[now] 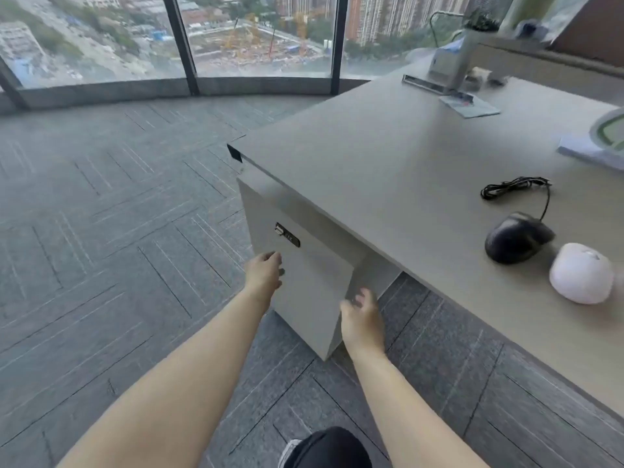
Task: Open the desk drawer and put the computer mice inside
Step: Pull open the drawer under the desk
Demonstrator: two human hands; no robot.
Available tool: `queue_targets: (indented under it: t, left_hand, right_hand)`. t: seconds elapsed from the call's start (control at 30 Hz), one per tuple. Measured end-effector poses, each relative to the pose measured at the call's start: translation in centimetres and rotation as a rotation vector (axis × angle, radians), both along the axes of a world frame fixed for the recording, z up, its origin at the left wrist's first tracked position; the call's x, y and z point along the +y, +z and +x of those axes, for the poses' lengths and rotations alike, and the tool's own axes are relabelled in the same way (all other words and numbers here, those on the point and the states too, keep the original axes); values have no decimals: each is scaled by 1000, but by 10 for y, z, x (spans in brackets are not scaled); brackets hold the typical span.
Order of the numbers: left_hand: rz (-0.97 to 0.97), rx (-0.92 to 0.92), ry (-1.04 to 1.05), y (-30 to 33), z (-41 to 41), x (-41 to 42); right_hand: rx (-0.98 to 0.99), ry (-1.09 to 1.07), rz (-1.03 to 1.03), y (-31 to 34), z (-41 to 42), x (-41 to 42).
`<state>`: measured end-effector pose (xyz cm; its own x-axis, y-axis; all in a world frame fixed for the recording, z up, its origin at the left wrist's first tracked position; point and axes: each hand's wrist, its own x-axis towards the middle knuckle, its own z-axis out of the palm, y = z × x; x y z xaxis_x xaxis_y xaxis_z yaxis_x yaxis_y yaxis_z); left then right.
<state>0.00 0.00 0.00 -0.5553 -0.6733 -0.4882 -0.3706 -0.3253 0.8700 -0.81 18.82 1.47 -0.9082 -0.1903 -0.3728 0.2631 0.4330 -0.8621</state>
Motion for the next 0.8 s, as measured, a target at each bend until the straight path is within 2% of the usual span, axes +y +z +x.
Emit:
queue_targets:
  t: [0.17,0.3,0.5,0.63,0.8]
  left_hand:
    - [75,46,117,-10,-41,-13]
    - [65,19,208,-14,-62,-27]
    - [20,-22,213,-19,-74,-36]
    - [30,-29,261,-14,-56,-36]
    - [67,-9,321,-15,21,-42]
  right_hand:
    - [53,18,-55,-6,-10,-15]
    - [81,0,2,-9,-6,-26]
    - [84,-31,18,-6,-7,-26]
    - [94,23,62,-1,8,-21]
    - [126,185,20,13,52,-7]
